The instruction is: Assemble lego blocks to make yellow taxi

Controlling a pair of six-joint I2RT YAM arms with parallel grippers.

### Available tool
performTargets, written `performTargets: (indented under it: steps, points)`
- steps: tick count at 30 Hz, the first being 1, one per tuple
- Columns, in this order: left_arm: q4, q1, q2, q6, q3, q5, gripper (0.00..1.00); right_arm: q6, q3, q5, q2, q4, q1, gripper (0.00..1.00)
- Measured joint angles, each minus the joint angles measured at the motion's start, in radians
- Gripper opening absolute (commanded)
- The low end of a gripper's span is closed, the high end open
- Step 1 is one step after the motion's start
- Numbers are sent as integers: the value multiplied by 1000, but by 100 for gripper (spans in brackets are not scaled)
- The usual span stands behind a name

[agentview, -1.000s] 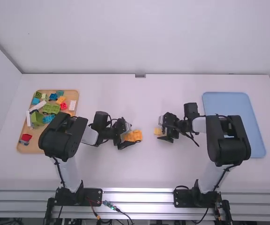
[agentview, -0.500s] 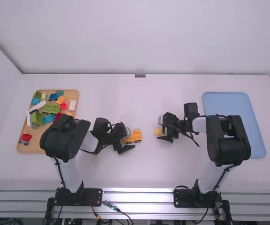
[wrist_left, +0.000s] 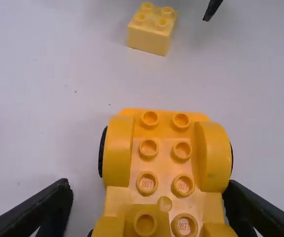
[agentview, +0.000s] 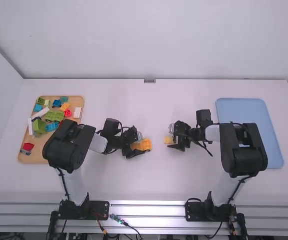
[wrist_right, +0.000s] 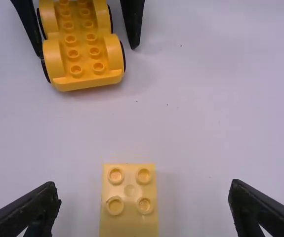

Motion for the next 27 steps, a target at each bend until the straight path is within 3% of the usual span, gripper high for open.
performTargets:
  steps: [14,27]
  points:
    - [234,0,0,-18,-127,-14,74,16,0,52,0,8,35,84]
    - [59,0,-2,1,-45,5,58,26,0,73,0,9,30,74]
